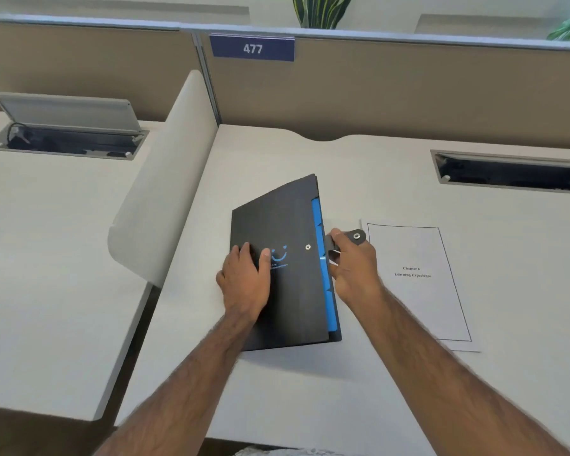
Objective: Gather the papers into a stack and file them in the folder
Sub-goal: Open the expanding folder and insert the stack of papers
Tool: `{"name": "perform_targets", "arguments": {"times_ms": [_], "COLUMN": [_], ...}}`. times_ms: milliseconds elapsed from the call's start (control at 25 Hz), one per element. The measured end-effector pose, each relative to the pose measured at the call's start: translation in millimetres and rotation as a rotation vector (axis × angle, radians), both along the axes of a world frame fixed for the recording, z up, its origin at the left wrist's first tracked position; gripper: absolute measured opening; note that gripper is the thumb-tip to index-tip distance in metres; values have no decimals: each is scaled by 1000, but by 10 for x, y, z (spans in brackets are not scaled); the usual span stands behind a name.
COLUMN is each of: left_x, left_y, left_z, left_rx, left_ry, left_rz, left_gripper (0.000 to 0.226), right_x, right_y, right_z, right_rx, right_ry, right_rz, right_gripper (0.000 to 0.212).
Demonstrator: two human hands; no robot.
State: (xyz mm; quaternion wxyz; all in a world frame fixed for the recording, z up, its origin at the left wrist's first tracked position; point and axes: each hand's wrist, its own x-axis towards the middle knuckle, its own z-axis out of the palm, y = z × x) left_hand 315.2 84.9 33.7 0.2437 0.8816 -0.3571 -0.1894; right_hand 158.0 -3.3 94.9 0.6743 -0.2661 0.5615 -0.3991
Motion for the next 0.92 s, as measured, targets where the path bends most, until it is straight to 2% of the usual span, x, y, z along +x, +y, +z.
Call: {"name": "perform_targets", "arguments": {"times_ms": [80, 160, 240, 440, 600, 760, 840, 920], "left_x": [-115, -233, -324, -492, -509, -394, -251, -86], "left_y": [-50, -77, -97, -79, -48, -13, 10, 52], "left_z": [368, 747, 1049, 1306, 1406, 1574, 1609, 1581], "left_rx": [-180, -268, -262, -261, -243, -103, -28, 12], "left_ry": [341, 634, 727, 666, 503, 255, 219, 246], "left_rz": [-27, -75, -128, -199, -185, -160, -143, -147], "left_gripper": [59, 81, 94, 66, 49, 59, 64, 59], "right_x": [40, 57, 49, -117, -370, -591, -672, -753], "right_y": [33, 57, 69, 86, -20, -125, -156, -213], "right_z": [311, 548, 682, 736, 685, 609, 604, 586], "right_rx": [-88, -163, -195, -186, -163, -140, -139, -129], "right_ry": [-59, -50, -33, -18, -10, 10, 1, -3], "right_rz": [59, 116, 152, 189, 152, 127, 115, 83], "right_gripper": [7, 9, 9, 9, 9, 7, 6, 8]}}
